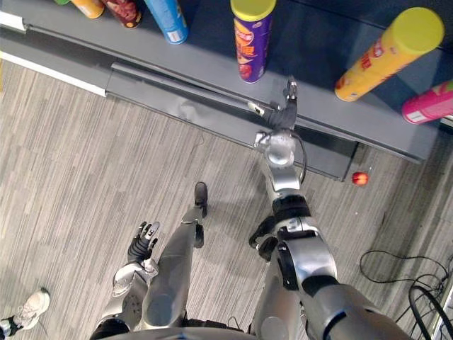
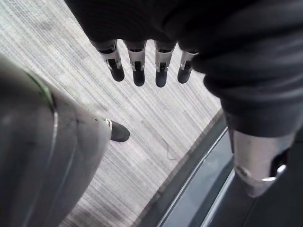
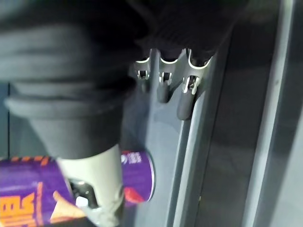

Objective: Put the gum and the chips on the shelf.

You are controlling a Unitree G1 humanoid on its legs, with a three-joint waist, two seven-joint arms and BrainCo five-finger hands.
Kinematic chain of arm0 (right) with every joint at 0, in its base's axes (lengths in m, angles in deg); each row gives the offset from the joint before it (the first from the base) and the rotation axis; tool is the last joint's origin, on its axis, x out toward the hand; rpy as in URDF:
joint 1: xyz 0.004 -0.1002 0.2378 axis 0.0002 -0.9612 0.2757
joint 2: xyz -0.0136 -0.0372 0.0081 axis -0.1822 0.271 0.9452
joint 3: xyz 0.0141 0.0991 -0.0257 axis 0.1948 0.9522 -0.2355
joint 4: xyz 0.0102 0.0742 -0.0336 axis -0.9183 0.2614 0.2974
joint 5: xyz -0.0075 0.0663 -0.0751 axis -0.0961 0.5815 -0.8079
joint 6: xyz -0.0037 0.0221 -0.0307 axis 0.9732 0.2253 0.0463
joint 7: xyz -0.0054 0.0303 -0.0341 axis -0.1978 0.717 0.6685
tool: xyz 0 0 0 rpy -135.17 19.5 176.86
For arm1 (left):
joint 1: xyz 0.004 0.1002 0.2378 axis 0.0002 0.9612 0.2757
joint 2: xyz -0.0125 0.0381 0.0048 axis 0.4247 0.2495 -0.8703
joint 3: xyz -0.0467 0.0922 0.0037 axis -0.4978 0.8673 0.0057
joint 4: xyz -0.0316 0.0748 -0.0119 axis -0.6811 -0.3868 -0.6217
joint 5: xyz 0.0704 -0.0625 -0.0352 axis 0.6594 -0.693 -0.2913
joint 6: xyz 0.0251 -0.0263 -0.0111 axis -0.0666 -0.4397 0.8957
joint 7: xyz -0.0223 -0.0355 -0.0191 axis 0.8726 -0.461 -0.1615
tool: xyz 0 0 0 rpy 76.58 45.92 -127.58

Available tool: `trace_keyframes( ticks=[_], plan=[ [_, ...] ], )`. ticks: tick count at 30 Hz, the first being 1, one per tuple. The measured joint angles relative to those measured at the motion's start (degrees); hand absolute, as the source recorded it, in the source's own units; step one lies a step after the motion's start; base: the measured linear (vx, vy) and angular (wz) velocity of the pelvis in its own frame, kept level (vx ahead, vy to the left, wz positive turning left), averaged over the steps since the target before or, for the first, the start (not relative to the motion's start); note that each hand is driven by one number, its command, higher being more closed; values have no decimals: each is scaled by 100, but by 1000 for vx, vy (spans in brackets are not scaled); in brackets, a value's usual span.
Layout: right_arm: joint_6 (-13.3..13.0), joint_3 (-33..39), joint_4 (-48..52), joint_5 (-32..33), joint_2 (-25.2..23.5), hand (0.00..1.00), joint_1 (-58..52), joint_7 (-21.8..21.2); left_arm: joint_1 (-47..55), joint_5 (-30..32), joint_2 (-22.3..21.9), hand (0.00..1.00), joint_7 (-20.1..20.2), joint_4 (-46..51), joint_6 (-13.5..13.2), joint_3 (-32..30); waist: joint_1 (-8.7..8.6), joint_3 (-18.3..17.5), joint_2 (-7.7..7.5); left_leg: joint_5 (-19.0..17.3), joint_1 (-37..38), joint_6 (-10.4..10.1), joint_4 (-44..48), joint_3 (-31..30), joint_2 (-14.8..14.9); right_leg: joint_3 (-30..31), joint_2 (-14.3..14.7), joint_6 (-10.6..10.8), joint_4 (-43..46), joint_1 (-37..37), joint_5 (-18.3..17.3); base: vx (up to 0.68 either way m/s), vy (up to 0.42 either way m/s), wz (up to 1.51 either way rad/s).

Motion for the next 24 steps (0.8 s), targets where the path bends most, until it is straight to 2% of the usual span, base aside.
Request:
trace_keyframes(
  ticks=[5, 10, 12, 16, 17, 19, 24],
  plan=[
    [4, -60, 66, -84, -246, 0, -988, -256, -113, 467, 142, 0, 46, -741, 112, -121, -159, -31, -62, -84, 660, -54, -109, 111, 55, 111, 122, 39, -217, 597, 25, 67, -62, -14],
    [6, -271, 57, -90, -492, 0, -2116, -701, -187, 830, 406, 0, 107, -1284, 156, -313, -303, -211, -376, -63, 1343, -145, -508, 256, 155, 259, 427, 64, -752, 1163, 189, 55, -33, -20],
    [3, -285, 75, -90, -484, 0, -2666, -894, -191, 1043, 443, 0, 123, -1669, 245, -536, -468, -518, -468, -35, 1550, -133, -728, 309, 157, 282, 534, 119, -1104, 1386, 323, 80, 31, -19],
    [-8, -282, 263, -92, -404, 0, -3608, -1246, -115, 1342, 471, 0, 154, -2019, 395, -813, -526, -927, -588, -5, 2078, -116, -1134, 546, 115, 441, 649, 230, -1664, 1810, 540, 104, 46, -22],
    [-8, -280, 264, -93, -403, 0, -3660, -1261, -93, 1352, 472, 0, 154, -2045, 401, -819, -549, -955, -592, -5, 2108, -116, -1157, 549, 109, 441, 652, 236, -1707, 1849, 550, 88, 43, -8],
    [-27, -276, 251, -204, -418, 0, -4149, -1473, 32, 1556, 459, 0, 163, -2184, 462, -1029, -685, -1235, -594, -5, 2385, -116, -1347, 630, 70, 495, 703, 296, -2020, 2115, 671, 113, 50, -13],
    [-82, -108, -266, -309, -439, 0, -4852, -1790, 310, 1740, 414, 0, 240, -2306, 492, -1264, -768, -1640, -597, -28, 2957, -130, -1647, 797, -2, 674, 748, 377, -2289, 2526, 737, 93, 32, -21]
  ],
)
